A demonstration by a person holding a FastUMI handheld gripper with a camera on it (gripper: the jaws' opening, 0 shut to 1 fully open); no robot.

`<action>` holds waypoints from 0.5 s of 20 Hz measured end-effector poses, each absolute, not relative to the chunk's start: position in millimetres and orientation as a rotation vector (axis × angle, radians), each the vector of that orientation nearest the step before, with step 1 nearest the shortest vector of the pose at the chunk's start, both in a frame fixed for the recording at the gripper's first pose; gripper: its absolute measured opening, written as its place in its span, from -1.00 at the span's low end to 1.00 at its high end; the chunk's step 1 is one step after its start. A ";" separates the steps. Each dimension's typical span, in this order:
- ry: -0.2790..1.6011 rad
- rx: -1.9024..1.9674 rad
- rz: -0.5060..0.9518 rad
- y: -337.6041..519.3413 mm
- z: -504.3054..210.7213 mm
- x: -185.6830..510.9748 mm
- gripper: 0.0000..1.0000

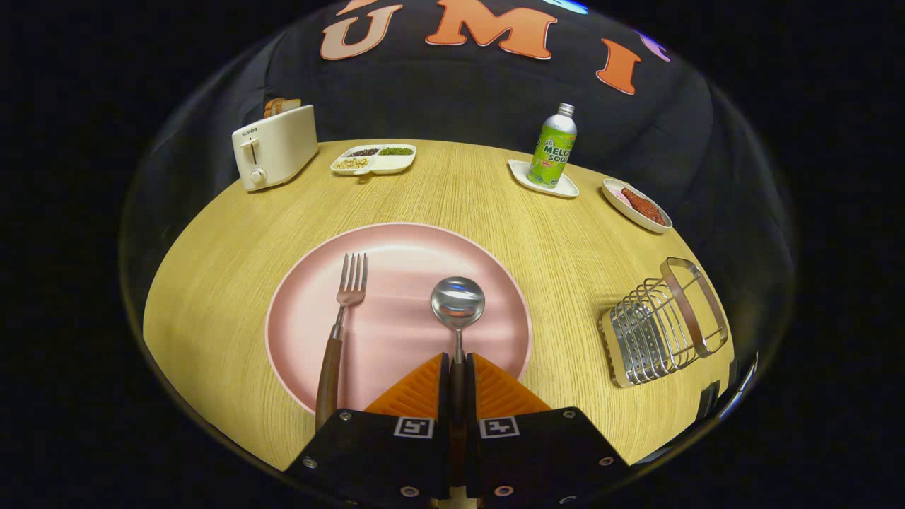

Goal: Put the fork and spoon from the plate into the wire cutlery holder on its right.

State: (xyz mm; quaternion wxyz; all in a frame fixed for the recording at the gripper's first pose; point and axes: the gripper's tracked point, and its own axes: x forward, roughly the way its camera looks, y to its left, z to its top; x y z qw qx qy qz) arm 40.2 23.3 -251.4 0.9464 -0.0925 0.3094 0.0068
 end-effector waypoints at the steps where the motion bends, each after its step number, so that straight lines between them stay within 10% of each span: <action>1: 0.634 -0.171 0.015 24.6 -251.0 41.0 -0.85; 10: 0.616 -0.127 0.069 22.6 -218.6 28.0 -0.90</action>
